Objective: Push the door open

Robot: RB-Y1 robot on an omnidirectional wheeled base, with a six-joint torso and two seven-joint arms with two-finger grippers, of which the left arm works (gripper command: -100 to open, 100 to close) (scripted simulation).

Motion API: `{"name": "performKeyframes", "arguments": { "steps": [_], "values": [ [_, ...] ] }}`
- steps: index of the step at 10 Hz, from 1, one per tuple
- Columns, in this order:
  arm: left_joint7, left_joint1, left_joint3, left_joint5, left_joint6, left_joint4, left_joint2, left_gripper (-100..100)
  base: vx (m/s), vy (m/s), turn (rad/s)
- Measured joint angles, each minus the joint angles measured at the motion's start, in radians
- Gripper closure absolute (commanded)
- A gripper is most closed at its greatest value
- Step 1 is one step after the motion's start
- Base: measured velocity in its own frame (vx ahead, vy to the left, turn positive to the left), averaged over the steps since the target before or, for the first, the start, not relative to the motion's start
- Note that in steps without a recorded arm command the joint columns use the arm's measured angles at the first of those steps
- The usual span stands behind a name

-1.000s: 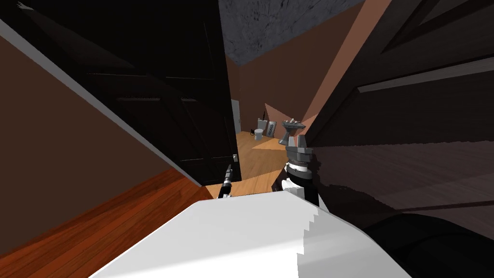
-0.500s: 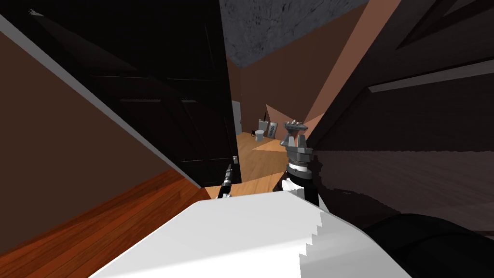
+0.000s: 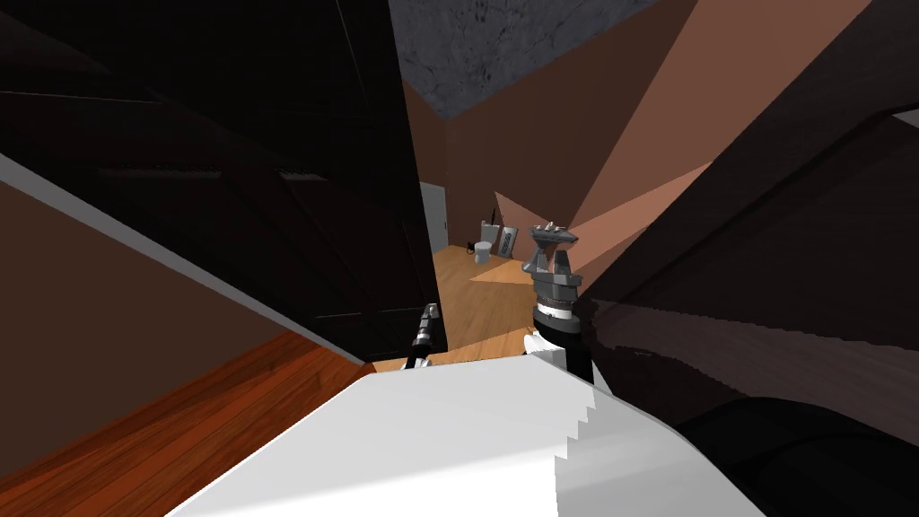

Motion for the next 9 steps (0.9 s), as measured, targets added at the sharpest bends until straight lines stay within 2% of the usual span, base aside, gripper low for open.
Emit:
{"name": "performKeyframes", "arguments": {
  "steps": [1,6,7,9],
  "values": [
    [0.001,0.0,0.0,0.0,-0.003,0.0,-0.002,100,-0.026,0.001,-0.001],
    [0.0,0.001,-0.001,0.0,0.002,0.001,0.0,100,-0.02,0.003,-0.004],
    [0.0,0.001,-0.001,0.0,0.002,0.002,0.0,100,0.13,-0.03,0.046],
    [-0.008,0.009,0.014,0.01,0.007,0.002,0.016,100,0.186,-0.034,0.082]
  ]
}}
